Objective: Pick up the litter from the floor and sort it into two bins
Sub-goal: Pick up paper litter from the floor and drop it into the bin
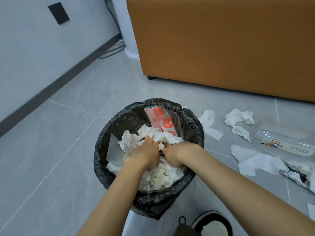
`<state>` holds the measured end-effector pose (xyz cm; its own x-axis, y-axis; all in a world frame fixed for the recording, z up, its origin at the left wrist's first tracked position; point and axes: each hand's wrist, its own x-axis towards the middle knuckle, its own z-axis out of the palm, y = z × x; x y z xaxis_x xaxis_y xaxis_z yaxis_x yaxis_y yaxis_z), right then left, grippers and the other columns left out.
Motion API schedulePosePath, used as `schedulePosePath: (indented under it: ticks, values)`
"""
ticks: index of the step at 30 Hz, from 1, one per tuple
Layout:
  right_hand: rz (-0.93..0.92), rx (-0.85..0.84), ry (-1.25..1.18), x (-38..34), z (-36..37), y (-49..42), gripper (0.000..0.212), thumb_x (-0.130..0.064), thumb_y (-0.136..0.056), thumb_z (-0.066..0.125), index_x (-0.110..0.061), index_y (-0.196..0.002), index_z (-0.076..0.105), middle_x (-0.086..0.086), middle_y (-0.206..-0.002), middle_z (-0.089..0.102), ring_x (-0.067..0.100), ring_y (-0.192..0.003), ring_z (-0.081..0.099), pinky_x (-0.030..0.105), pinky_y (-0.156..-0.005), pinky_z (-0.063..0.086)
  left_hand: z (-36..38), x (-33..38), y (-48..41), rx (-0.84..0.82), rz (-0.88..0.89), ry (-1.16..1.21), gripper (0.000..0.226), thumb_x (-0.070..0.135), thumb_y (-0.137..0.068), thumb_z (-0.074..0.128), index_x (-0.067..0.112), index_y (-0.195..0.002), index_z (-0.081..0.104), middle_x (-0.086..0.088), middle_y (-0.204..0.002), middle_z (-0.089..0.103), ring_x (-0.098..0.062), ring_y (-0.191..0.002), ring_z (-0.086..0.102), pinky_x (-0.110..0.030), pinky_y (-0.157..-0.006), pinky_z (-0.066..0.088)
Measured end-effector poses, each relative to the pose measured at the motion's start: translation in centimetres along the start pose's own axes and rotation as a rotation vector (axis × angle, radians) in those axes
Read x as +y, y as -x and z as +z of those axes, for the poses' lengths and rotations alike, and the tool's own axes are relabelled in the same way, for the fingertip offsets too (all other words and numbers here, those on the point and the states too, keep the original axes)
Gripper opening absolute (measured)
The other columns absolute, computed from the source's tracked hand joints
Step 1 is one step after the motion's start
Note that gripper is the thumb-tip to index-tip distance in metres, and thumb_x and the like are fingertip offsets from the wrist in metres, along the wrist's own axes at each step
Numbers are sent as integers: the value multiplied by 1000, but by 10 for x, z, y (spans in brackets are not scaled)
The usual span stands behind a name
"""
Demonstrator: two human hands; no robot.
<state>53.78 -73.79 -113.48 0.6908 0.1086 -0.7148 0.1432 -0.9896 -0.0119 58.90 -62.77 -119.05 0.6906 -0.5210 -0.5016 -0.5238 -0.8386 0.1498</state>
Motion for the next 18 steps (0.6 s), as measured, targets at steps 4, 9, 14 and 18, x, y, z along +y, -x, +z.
schedulePosePath:
  ticks: [4,9,14,18]
  values:
    - [27,200,-1,3,-2,30,43,-8,-95,44,-13,-137,42,6,-141,43,27,-129,43,36,-98,38,-17,11,18,92,-10,38,43,9,-95,34,13,-138,38,-7,-144,35,-24,-142,18,-45,-108,33]
    - [-33,554,-79,16,-2,73,37,0,-88,49,-13,-122,54,7,-115,58,28,-106,58,31,-73,36,-37,31,47,413,-39,-28,32,20,-97,35,19,-125,50,0,-125,50,-18,-126,37,-37,-95,34]
    - [-109,774,-396,37,11,98,30,-12,-92,47,-28,-112,61,-4,-105,62,20,-100,58,35,-77,49,-48,52,69,684,-138,68,13,21,-92,44,13,-89,54,2,-111,58,-22,-120,45,-39,-90,27]
    - [-136,898,-675,58,18,116,26,-25,-93,54,-34,-115,65,-19,-96,62,-3,-88,55,15,-79,43,-57,67,79,790,-116,73,43,22,-90,49,12,-132,46,-1,-141,45,-22,-134,34,-41,-99,21]
